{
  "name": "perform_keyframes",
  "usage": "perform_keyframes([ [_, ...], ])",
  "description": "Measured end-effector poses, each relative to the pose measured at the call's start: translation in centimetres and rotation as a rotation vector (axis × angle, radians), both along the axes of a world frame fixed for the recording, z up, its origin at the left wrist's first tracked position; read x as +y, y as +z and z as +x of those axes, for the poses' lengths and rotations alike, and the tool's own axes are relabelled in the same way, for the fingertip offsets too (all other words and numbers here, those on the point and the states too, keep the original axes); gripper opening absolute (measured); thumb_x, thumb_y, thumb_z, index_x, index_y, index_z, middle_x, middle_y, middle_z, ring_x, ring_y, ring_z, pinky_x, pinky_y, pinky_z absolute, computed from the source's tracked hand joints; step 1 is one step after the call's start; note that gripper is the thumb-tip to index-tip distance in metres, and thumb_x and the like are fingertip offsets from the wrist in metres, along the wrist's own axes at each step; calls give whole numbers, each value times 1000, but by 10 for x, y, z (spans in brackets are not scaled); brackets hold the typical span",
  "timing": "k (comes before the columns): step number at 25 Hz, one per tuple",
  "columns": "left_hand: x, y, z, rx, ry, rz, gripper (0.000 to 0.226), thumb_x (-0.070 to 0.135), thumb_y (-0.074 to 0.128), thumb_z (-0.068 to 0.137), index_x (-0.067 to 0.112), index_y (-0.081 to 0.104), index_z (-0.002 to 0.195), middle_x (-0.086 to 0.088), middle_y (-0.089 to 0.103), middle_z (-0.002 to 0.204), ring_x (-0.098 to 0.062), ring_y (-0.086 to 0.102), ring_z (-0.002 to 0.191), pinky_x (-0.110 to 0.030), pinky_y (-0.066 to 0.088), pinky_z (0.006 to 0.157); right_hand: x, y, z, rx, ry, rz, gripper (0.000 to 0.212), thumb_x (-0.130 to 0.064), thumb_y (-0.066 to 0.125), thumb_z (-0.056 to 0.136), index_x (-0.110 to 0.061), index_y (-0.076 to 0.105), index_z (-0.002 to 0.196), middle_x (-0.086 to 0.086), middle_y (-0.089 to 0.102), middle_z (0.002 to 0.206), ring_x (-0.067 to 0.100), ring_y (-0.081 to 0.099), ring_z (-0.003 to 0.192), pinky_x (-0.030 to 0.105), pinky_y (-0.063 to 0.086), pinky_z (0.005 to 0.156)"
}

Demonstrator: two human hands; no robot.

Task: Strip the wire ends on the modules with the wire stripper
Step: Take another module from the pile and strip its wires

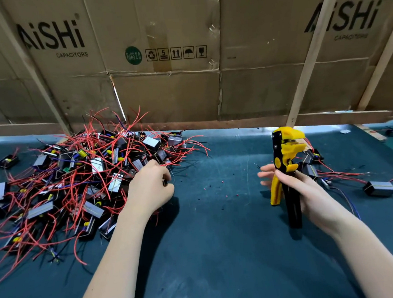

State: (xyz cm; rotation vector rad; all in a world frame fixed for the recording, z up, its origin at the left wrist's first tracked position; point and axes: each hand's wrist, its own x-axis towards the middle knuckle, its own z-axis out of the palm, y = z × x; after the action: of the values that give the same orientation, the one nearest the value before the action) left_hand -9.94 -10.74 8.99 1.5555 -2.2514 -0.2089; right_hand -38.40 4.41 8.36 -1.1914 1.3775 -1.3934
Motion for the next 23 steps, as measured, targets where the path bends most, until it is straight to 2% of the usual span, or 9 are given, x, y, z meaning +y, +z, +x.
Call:
perform_keyframes([
  [3, 1, -2, -8, 205, 40, -102, 33, 9, 58, 84, 12, 66, 116, -9, 56, 113, -34, 59, 99, -42, 49, 85, 3, 4, 1, 15, 73, 78, 50, -54, 60, 75, -35, 66, 121, 0, 70, 119, 15, 65, 111, 35, 43, 98],
  [5, 0, -5, -13, 256, 78, -215, 44, 2, 57, 85, 6, 55, 129, -14, 52, 123, -38, 57, 102, -45, 48, 82, 1, 2, 8, 44, 17, 84, 57, -63, 59, 71, -32, 67, 118, 1, 72, 113, 14, 67, 105, 34, 44, 97],
  [9, -9, -14, -14, 110, 126, -240, 45, 9, 57, 90, 13, 50, 135, -14, 40, 143, -35, 51, 119, -43, 50, 74, -7, -1, 20, 54, -195, 33, 62, -64, 54, 70, -15, 69, 106, 5, 75, 96, 21, 71, 91, 33, 51, 90],
  [12, -13, -21, -17, -130, 137, -188, 37, 26, 55, 95, 19, 56, 131, -16, 31, 153, -34, 38, 131, -43, 50, 83, -7, 2, 20, 9, -250, 28, 62, -61, 51, 74, -10, 68, 103, 11, 75, 92, 26, 71, 86, 32, 54, 83],
  [14, -14, -23, -20, -180, 139, -183, 39, 32, 54, 95, 16, 56, 130, -16, 33, 150, -34, 37, 128, -42, 48, 85, -7, 3, 19, -8, -264, 34, 62, -60, 50, 74, -8, 67, 103, 13, 74, 90, 23, 72, 79, 30, 55, 77],
  [16, -14, -22, -22, -88, 144, -196, 34, 28, 56, 94, 11, 62, 122, -16, 42, 139, -33, 42, 121, -42, 48, 80, -7, 3, 19, -6, -267, 34, 63, -61, 51, 74, -8, 67, 103, 13, 74, 90, 21, 71, 76, 29, 55, 75],
  [18, -13, -20, -22, 32, 147, -227, 23, 22, 58, 91, 9, 69, 107, -12, 51, 122, -31, 47, 113, -40, 47, 72, -7, 2, 20, 8, -261, 34, 63, -62, 51, 72, -9, 67, 102, 12, 74, 90, 23, 71, 79, 31, 55, 78],
  [20, -10, -19, -24, 74, 164, -260, 19, 26, 61, 88, 9, 70, 91, -9, 58, 106, -31, 52, 103, -37, 44, 67, -8, 0, 20, 23, -254, 37, 63, -65, 52, 71, -12, 68, 101, 10, 75, 89, 24, 72, 82, 35, 54, 84],
  [23, -7, -16, -27, 66, 222, -246, 33, 42, 64, 85, 10, 63, 84, -7, 64, 94, -31, 54, 98, -39, 49, 67, -9, -2, 20, 30, -251, 43, 65, -68, 53, 68, -14, 68, 101, 7, 75, 88, 24, 72, 83, 39, 53, 88],
])
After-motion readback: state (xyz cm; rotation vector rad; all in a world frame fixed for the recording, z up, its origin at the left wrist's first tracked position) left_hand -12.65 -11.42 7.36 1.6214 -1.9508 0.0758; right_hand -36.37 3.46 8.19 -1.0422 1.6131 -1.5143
